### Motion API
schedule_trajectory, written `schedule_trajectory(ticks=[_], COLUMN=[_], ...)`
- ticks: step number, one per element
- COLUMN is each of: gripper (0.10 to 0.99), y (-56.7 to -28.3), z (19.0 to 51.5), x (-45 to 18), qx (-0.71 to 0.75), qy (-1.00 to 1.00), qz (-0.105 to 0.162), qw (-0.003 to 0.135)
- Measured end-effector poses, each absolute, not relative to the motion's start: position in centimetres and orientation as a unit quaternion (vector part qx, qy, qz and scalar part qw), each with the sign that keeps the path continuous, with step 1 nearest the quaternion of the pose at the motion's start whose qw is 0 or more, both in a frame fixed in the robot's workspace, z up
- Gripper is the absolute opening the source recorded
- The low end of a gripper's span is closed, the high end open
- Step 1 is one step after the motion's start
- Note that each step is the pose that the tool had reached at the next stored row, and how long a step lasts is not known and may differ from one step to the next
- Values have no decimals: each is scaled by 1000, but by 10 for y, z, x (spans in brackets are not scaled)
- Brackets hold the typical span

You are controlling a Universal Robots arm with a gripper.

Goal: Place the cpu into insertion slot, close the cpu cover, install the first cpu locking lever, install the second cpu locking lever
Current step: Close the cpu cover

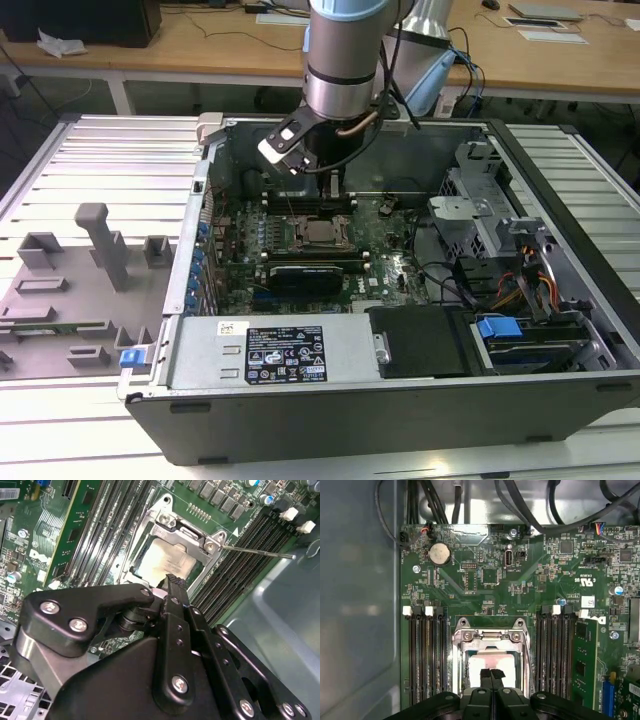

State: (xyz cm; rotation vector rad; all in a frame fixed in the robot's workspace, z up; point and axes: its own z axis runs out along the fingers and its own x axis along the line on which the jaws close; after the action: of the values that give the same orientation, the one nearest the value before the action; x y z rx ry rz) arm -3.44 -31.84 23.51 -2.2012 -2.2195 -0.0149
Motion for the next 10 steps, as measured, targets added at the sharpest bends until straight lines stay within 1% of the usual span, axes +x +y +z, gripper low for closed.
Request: schedule_trajectory(ticks=[10], gripper=[106], y=[-318], z=[235], x=[-34], qx=[-619], qy=[-786], qz=[0], qw=[5])
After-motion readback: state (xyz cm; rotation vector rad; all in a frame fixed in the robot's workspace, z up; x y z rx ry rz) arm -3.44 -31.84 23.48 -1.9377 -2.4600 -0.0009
